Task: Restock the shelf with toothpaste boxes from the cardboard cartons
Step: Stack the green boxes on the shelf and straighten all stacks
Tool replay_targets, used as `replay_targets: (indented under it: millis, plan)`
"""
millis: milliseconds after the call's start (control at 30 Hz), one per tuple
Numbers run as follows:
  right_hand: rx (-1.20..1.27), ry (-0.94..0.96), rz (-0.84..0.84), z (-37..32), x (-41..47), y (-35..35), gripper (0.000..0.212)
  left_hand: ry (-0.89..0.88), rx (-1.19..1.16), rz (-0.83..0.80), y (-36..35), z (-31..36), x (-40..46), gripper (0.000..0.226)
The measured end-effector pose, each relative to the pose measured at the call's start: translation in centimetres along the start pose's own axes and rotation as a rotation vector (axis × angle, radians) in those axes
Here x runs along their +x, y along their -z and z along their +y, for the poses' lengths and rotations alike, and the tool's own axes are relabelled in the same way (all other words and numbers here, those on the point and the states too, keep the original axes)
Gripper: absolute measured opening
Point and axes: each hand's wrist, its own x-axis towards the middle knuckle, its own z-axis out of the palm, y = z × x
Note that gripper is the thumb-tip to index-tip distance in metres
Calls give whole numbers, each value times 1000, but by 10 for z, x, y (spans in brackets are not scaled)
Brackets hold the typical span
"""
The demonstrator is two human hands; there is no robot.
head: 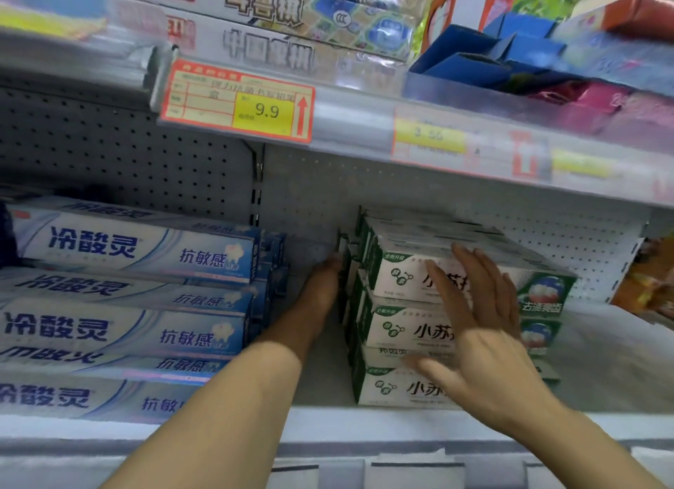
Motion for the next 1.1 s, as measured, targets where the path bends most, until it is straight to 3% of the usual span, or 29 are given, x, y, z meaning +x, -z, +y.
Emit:
replay_targets:
  millis: [100,233,400,600,767,933,1033,1100]
  plan:
    - [43,-114,10,2,-10,7,91,-22,64,-19,-1,-2,-15,39]
    - [139,-317,-29,19,-37,17,85,1,128,-7,-6,-4,-39,51]
    - [275,-414,9,49,-48,27,67,0,179,15,-21,4,-61,52]
    - [560,-451,26,95,-45,26,70,7,161,309,-38,7,-75,62]
    - [642,-336,-28,123,-48,9,77,-14,122,532,-55,8,-91,59]
    - [756,-346,-3,142,-56,18,86,-254,495,581,-86,-3,-120,50]
    - [826,-416,-39,159,-58,15,87,-180,703,544,-109,-6,-128,45]
    - [892,-479,-71,169,-58,14,82,-59,954,585,-122,-5,-131,66]
